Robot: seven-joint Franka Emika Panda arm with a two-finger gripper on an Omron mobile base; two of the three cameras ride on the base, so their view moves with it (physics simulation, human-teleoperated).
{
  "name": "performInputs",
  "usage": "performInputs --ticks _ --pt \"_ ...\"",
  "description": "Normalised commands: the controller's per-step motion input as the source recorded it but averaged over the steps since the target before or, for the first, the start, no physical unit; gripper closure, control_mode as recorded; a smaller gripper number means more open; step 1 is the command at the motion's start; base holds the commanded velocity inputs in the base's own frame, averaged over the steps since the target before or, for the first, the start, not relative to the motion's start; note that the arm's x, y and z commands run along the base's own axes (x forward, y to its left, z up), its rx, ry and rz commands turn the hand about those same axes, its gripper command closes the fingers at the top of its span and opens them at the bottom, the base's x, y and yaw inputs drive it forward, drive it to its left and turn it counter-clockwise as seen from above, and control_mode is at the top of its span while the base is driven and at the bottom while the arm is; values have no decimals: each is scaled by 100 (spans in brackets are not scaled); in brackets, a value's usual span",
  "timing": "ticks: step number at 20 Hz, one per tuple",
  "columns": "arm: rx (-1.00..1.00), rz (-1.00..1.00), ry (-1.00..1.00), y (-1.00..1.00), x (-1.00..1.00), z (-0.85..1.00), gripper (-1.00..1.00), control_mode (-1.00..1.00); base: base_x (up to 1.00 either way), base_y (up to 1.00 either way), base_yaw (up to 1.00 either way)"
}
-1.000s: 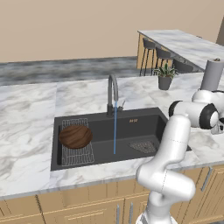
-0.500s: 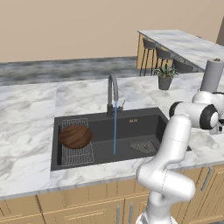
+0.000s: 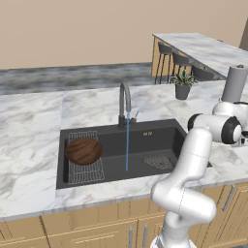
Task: Rinse each bowl for a few seconds and place them down in the sink or on the counter.
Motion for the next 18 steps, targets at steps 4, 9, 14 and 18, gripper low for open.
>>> performInputs --ticks 4,9,14,18 --pt "0 3 -2 0 14 -20 -100 -100 0 0 0" --pt "0 4 -3 1 5 -24 100 -100 0 0 0" --pt "-3 13 -9 9 -1 -26 100 -100 0 0 0" --pt "-10 26 -13 23 -14 -46 100 -100 0 0 0"
